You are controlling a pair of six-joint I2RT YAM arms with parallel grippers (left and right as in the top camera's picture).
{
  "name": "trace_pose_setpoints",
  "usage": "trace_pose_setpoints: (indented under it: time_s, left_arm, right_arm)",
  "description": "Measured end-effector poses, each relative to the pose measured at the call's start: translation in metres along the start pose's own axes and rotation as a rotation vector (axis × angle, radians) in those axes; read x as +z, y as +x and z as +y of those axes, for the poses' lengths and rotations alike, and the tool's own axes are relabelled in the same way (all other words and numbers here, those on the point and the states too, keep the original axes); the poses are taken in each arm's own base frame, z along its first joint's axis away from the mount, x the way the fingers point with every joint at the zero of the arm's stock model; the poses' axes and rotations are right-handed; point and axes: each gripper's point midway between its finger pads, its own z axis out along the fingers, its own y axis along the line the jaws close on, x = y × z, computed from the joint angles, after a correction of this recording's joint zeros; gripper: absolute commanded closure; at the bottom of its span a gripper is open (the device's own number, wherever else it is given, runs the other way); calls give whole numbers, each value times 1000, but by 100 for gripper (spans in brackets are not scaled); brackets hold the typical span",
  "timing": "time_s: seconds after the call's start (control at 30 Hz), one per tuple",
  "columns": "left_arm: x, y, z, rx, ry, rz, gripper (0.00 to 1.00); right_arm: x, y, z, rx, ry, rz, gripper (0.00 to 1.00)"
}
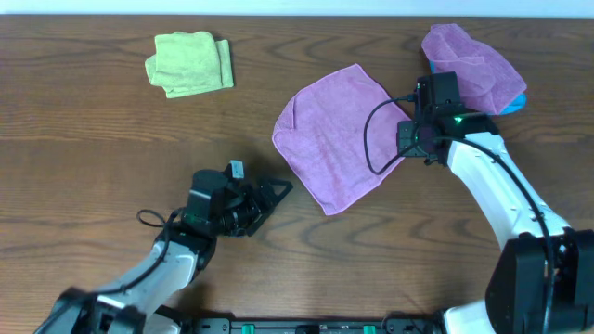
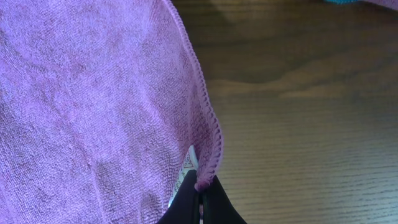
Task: Fold the cloth
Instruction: 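Reach the left gripper to the pink cloth's left edge and grasp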
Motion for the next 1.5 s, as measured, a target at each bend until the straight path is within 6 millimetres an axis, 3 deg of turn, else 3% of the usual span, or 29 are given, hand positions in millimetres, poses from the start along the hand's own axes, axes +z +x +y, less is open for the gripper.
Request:
trace_pose_setpoints:
  time_s: [0.2,0.43,0.57,0.97,1.1,1.17,1.23,1.27,1.4,1.5]
  left_arm:
    - [20,19,19,-98,-82,60,4]
    - [50,20,-6,-76,-81,95,4]
    - [69,19,-9,-77,-98,122,4]
    - [98,34,-26,-52,-90,191,4]
    - [107,40,-30,-41,-75,214,0]
    - [110,41,-33,-34,-59,222,12]
    - [114,42,-30,-42,-61,227,39]
    - [115,41,-27,-45,-71,218,46]
    - [120,41,-9,-46,-116,212,92]
    - [122,39,-2,-28,-134,203,94]
  right_arm:
    - [0,0,0,0,0,0,99]
    - [0,1,0,0,-3,4,99]
    - [0,2,0,0,-3,7,99]
    - [0,2,1,0,-6,8,98]
    - [0,2,1,0,-6,8,99]
    - [0,2,1,0,-6,8,99]
    - [0,2,1,0,-7,8,99]
    - [0,2,1,0,-7,8,99]
    - [0,2,1,0,-6,8,99]
    - [0,2,1,0,-8,8,99]
